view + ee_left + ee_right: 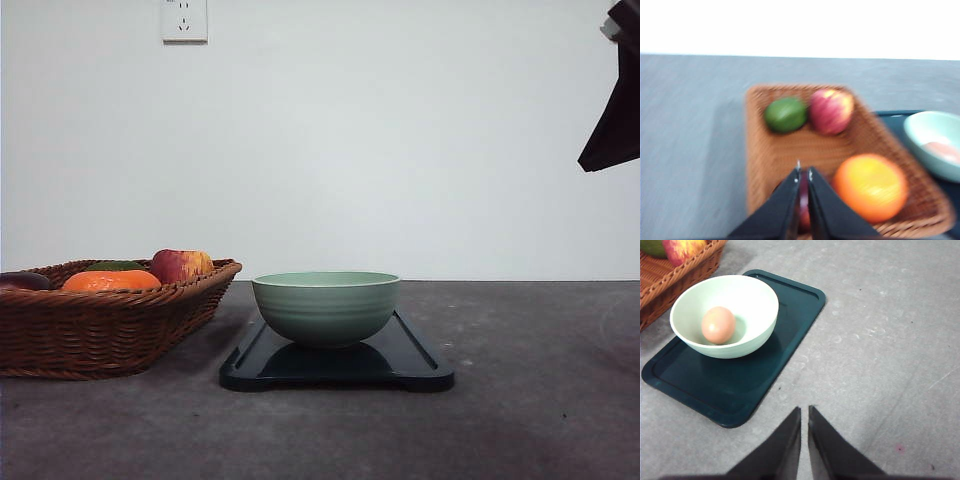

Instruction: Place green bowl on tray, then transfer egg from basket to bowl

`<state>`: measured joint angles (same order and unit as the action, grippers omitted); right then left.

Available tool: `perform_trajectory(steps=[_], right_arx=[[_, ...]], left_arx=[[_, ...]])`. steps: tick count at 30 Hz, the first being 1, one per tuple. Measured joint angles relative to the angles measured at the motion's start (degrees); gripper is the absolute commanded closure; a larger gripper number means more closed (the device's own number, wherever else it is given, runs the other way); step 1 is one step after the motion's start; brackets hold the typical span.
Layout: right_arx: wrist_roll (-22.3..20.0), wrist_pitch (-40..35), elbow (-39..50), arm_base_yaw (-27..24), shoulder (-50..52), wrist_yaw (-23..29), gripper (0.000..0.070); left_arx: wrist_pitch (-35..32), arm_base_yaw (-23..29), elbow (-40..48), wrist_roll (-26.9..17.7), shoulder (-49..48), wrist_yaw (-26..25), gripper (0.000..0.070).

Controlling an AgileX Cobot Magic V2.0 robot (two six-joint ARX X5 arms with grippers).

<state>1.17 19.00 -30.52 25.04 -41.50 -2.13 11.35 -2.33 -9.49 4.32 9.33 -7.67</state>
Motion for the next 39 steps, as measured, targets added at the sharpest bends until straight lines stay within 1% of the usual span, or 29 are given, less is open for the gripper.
perform_trajectory(steps=[4,9,16,39], right_arx=[[0.0,0.0,0.0,0.0,0.0,0.0,0.0684],[0.0,0.0,0.0,0.0,0.0,0.2,0.0684],[0.0,-0.1,0.0,0.0,0.0,0.2,0.0684],[0.0,-0.4,0.0,0.0,0.0,0.2,0.0684]], left_arx=[[0.2,2.2,4.3,0.8,-3.5,0.6,0.0686],[-1.9,2.6,7.4,1.1,-7.0,2.9,0.0686],[-2.9,3.0,7.6,1.1,-9.1,5.0,0.0686],[-2.9,3.1,7.6,1.1,-9.1,5.0,0.0686]])
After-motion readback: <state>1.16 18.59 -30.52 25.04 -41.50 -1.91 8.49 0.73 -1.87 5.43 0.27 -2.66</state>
